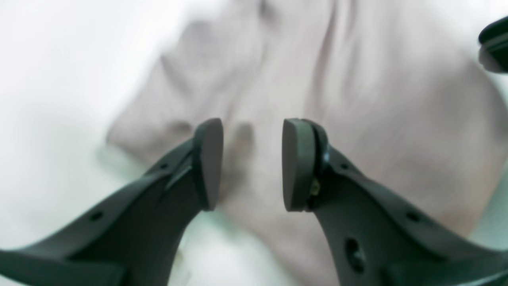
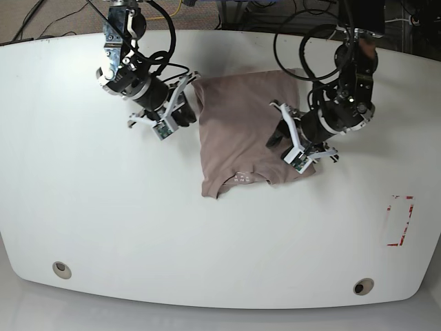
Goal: Layout the t-shirt on the table in an organized manner, then fold the t-shirt properly
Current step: 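Adjust the shirt with both grippers, then release with the right gripper, then grasp the folded shirt with the left gripper and drag it toward the red-marked corner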
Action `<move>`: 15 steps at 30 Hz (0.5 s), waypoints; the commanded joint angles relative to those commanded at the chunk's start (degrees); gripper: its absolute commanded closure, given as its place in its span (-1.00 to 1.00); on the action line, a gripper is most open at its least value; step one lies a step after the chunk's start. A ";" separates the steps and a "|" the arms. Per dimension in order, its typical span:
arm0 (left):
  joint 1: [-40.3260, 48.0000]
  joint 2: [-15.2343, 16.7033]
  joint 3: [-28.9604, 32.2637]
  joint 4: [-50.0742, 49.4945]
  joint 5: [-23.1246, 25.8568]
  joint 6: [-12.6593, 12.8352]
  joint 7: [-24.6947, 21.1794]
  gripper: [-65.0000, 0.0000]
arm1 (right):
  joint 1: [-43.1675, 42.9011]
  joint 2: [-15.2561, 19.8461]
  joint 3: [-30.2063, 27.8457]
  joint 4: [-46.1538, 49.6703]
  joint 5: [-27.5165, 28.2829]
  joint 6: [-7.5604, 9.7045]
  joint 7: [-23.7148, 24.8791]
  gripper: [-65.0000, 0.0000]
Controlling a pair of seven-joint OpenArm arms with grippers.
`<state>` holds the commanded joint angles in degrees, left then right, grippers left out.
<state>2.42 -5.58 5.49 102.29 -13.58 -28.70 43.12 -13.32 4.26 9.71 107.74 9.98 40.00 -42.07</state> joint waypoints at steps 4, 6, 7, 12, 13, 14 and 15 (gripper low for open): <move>-1.14 6.07 2.20 -1.14 5.01 5.10 -1.32 0.29 | 0.00 2.55 2.55 1.23 0.00 0.00 0.00 0.73; -1.14 8.26 4.40 -2.11 7.12 6.24 -3.43 0.29 | 0.00 3.43 3.78 1.32 0.09 0.00 0.00 0.73; -0.88 9.14 5.71 -2.55 8.26 6.95 -4.84 0.29 | 0.00 3.69 4.66 1.41 0.09 0.00 0.00 0.73; 0.18 12.66 12.40 -6.68 14.15 15.21 -13.10 0.29 | 0.00 4.75 8.26 1.23 0.09 0.00 0.00 0.73; 0.44 12.75 14.77 -8.53 15.65 17.41 -14.95 0.29 | -0.09 4.75 8.88 1.23 0.09 0.00 0.00 0.73; 0.53 12.75 16.18 -10.29 16.62 19.16 -16.18 0.29 | -0.18 4.75 9.49 1.23 0.09 0.00 0.00 0.73; 0.53 12.84 17.23 -12.31 17.14 20.48 -17.41 0.29 | -0.18 4.75 10.02 1.23 0.09 0.00 0.00 0.73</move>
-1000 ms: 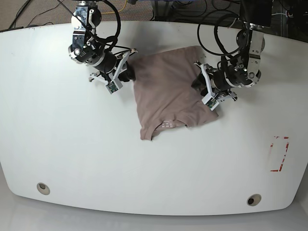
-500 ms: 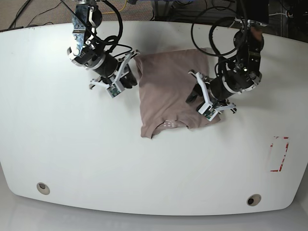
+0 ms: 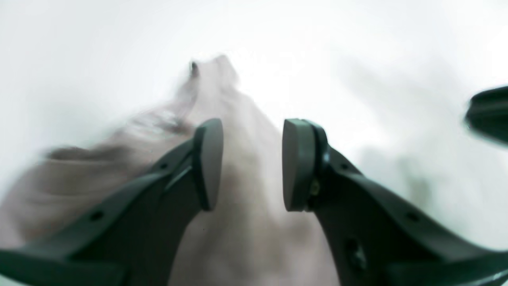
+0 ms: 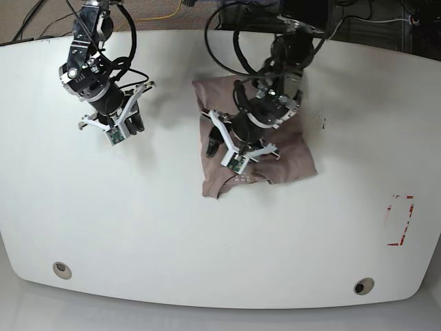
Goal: Layout the t-shirt on the table in an organized manner, then fold the t-shirt properly
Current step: 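Grasp the folded shirt with the left gripper and drag it toward the red-marked corner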
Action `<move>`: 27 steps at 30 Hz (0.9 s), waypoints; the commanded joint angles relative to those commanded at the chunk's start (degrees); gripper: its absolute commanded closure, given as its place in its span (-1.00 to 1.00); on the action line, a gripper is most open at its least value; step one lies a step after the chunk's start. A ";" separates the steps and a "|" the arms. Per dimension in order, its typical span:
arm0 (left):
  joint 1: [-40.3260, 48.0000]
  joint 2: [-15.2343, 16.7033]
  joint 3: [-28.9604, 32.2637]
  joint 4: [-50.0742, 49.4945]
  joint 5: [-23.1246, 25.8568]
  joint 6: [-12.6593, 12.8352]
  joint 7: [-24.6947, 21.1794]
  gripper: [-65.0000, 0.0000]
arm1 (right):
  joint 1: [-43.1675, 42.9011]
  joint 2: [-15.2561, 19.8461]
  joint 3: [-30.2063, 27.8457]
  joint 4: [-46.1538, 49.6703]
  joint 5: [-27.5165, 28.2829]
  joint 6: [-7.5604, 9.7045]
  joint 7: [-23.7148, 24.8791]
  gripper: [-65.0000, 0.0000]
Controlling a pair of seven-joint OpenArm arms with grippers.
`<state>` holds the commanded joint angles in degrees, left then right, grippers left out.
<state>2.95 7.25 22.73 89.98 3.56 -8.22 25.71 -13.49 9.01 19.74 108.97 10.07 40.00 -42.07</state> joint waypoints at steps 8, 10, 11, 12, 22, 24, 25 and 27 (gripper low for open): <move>0.70 -3.43 -1.76 -13.63 -0.18 2.11 -6.15 0.29 | -0.09 -0.09 1.23 -0.09 0.35 0.00 0.00 0.73; 2.73 -4.92 -3.34 -14.07 -0.62 2.02 -6.77 0.29 | -0.26 -0.09 1.23 0.00 0.44 0.00 0.00 0.73; 3.87 -6.24 -4.40 -13.71 -1.23 2.02 -7.03 0.29 | -0.26 -0.09 1.23 -0.09 0.44 0.00 0.00 0.73; 4.57 -7.65 -5.45 -13.19 -2.11 1.93 -7.03 0.29 | -0.26 -0.09 1.23 -0.18 0.35 0.00 0.00 0.73; 11.34 -27.69 -14.42 -11.87 -15.91 -7.65 -6.95 0.29 | -0.44 -0.35 1.23 -0.18 0.53 0.00 0.00 0.73; 11.96 -30.95 -16.00 -12.92 -17.32 -9.58 -7.03 0.29 | -0.53 -0.35 1.23 -0.09 0.53 0.00 -0.09 0.73; 11.96 -32.53 -16.97 -13.54 -17.76 -10.73 -7.03 0.29 | -0.53 -0.35 1.23 -0.09 0.53 0.00 -0.09 0.73; 11.96 -34.90 -18.55 -14.95 -18.46 -13.19 -7.03 0.29 | -0.53 -0.35 1.23 -0.09 0.53 0.00 -0.09 0.73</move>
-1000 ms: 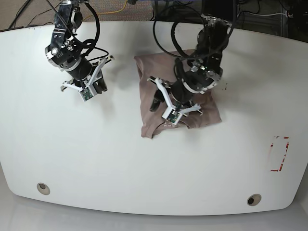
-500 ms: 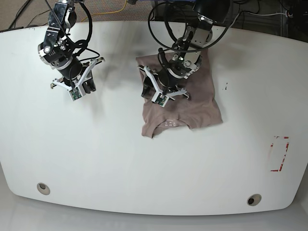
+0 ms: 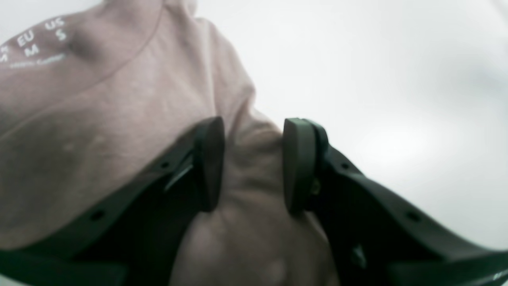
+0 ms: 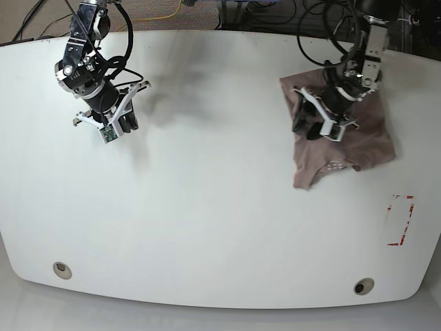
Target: Layout the t-shirt on the table in an organized manner, then fold the t-shirt properly
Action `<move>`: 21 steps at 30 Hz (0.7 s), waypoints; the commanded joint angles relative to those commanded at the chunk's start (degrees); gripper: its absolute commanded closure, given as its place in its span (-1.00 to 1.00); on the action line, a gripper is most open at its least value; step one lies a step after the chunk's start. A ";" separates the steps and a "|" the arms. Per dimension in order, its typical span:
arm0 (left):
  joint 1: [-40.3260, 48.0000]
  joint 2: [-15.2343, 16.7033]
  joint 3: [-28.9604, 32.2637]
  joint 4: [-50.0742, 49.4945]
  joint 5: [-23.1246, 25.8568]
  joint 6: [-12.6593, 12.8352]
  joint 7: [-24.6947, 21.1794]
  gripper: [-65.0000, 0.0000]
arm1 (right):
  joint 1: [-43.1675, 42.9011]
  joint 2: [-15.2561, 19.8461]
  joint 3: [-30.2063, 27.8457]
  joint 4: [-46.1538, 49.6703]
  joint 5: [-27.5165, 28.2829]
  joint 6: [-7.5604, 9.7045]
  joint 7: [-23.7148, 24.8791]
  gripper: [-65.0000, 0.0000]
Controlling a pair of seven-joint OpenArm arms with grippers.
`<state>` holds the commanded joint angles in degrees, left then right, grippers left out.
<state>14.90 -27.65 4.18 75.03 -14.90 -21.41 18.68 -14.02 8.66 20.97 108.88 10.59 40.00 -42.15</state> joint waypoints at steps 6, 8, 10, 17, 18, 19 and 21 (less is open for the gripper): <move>-2.02 -4.75 -5.54 -6.07 0.00 -9.14 -0.09 0.29 | -1.67 -0.09 -0.18 0.18 0.00 0.00 0.00 0.73; -4.57 -6.42 -6.15 -8.97 0.09 -12.40 -0.09 0.29 | -2.02 -0.09 -0.18 0.18 0.00 0.00 0.00 0.73; -6.51 -7.91 -6.24 -11.96 0.09 -14.68 -0.09 0.29 | -2.37 -0.18 -0.18 0.18 0.00 0.00 0.00 0.73; -13.19 -11.69 -6.33 -19.78 0.00 -18.59 -0.09 0.29 | -4.84 -0.18 -0.09 1.23 0.09 0.00 0.00 0.73; -13.45 -11.96 -6.42 -19.78 -0.18 -18.59 0.00 0.29 | -5.01 -0.18 -0.09 1.67 0.09 0.00 0.00 0.73; -13.63 -12.13 -6.51 -19.69 -0.35 -18.59 0.09 0.29 | -5.10 -0.18 -0.09 2.02 0.09 0.00 0.00 0.73; -13.98 -12.57 -7.03 -19.25 -0.44 -18.59 0.18 0.29 | -5.19 -0.79 -0.09 2.81 0.09 0.00 0.00 0.73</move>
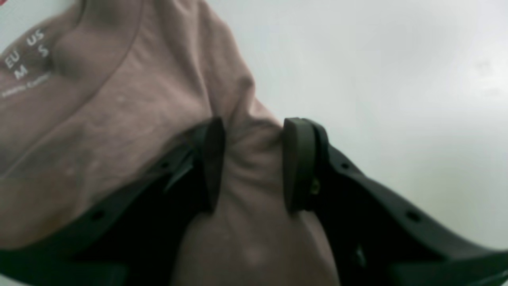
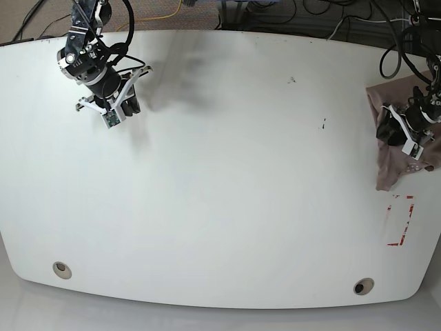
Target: Layout the t-shirt on the table in an organized manner, then fold the t-shirt properly
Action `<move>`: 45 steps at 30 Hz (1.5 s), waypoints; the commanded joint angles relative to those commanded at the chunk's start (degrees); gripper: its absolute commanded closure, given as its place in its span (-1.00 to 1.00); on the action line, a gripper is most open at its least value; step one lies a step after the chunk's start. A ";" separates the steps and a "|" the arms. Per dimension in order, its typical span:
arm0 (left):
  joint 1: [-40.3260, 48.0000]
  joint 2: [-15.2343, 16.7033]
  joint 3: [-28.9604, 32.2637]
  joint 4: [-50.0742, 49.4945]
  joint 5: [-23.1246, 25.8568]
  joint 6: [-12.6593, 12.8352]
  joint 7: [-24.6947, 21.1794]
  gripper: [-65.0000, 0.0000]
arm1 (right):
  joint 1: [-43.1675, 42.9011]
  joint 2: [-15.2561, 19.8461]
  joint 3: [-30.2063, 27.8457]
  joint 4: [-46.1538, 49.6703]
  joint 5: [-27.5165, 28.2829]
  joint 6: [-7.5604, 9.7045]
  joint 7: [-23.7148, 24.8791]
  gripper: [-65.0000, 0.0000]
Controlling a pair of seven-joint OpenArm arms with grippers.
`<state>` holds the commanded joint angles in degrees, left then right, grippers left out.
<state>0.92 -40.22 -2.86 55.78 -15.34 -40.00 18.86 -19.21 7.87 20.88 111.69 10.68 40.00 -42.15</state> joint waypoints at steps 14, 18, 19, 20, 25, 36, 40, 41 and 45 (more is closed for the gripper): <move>1.58 3.25 -14.68 22.15 0.00 0.00 19.60 0.29 | -0.09 -3.69 0.09 2.29 -0.62 0.00 0.00 0.73; 4.48 5.10 -17.32 27.60 0.09 0.00 22.51 0.29 | -0.09 -4.48 0.09 2.64 -0.62 0.00 0.00 0.73; 5.10 5.80 -17.67 28.48 0.09 0.00 22.95 0.29 | -0.09 -4.57 0.09 2.64 -0.62 0.00 0.00 0.73; 6.24 6.77 -18.29 29.71 0.09 0.00 23.65 0.29 | -0.09 -4.57 0.09 2.64 -0.62 0.00 0.00 0.73; 12.04 7.82 -20.22 30.42 0.09 0.00 23.91 0.29 | -0.88 -4.57 0.09 2.64 -0.62 0.00 0.00 0.73; 20.31 10.29 -26.37 30.33 0.18 0.00 23.82 0.29 | -1.23 -4.57 0.09 2.64 -0.35 0.00 0.00 0.73; 20.75 10.29 -28.22 30.77 0.09 0.00 23.82 0.29 | -1.23 -4.57 0.09 2.64 -0.35 0.00 0.00 0.73; 20.75 10.29 -28.31 31.03 0.00 0.00 23.82 0.29 | -1.23 -4.57 0.09 2.64 -0.35 0.00 0.00 0.73; 19.96 10.37 -28.04 35.69 0.00 0.00 23.82 0.29 | -0.88 -4.57 0.09 2.73 -0.62 0.00 0.18 0.73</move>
<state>20.88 -29.85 -30.90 91.47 -15.34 -40.00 42.68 -20.09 3.30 20.97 114.42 10.07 40.00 -41.98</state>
